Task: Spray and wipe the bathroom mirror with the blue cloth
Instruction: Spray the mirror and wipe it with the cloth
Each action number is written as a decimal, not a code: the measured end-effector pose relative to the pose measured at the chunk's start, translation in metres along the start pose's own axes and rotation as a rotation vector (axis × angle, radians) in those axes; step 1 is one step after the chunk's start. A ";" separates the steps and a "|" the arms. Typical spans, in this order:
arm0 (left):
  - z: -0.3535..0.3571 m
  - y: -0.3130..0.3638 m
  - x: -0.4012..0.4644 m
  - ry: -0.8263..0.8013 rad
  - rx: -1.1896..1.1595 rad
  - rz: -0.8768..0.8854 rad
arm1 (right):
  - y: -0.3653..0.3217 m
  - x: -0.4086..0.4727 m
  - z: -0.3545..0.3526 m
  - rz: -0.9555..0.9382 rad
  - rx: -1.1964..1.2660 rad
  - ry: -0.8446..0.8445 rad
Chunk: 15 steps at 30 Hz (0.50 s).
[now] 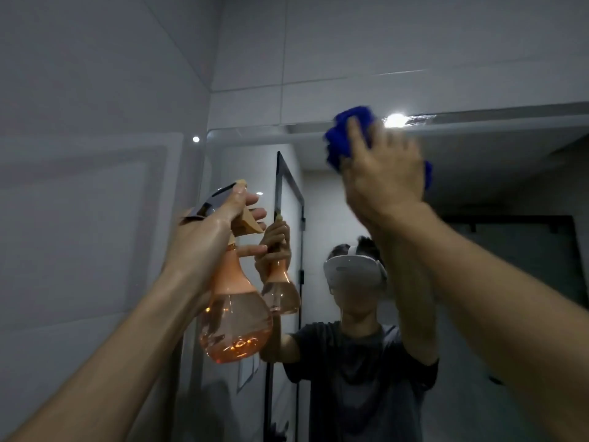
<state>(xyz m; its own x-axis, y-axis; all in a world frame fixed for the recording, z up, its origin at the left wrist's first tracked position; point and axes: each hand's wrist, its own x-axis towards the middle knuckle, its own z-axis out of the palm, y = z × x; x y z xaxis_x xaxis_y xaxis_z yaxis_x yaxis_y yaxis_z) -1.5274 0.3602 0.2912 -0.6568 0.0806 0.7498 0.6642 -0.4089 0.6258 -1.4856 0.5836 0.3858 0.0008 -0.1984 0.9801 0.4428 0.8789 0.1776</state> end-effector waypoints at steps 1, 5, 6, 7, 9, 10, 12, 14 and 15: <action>-0.003 -0.001 -0.001 0.015 0.016 -0.003 | -0.022 -0.015 0.002 -0.116 0.028 -0.016; -0.019 -0.007 -0.013 0.085 0.092 -0.031 | -0.083 -0.084 0.012 -0.454 0.131 -0.060; -0.024 -0.010 -0.016 0.107 0.112 -0.038 | -0.088 -0.092 0.014 -0.464 0.139 -0.066; -0.030 -0.014 -0.021 0.133 0.124 -0.042 | -0.090 -0.096 0.015 -0.453 0.140 -0.063; -0.043 -0.021 -0.028 0.187 0.144 -0.052 | -0.090 -0.096 0.014 -0.432 0.126 -0.057; -0.049 -0.024 -0.032 0.210 0.154 -0.058 | -0.090 -0.096 0.014 -0.434 0.118 -0.052; -0.058 -0.030 -0.037 0.231 0.161 -0.072 | -0.090 -0.098 0.014 -0.439 0.110 -0.048; -0.063 -0.034 -0.040 0.230 0.159 -0.091 | -0.089 -0.103 0.014 -0.435 0.103 -0.045; -0.063 -0.035 -0.041 0.227 0.166 -0.095 | -0.089 -0.104 0.014 -0.433 0.099 -0.040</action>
<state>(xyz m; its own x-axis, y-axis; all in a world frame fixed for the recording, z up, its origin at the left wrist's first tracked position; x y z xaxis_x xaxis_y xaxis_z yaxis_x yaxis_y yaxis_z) -1.5466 0.3138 0.2248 -0.7694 -0.1014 0.6306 0.6330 -0.2538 0.7314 -1.5377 0.5327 0.2689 -0.2015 -0.5424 0.8156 0.3064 0.7560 0.5785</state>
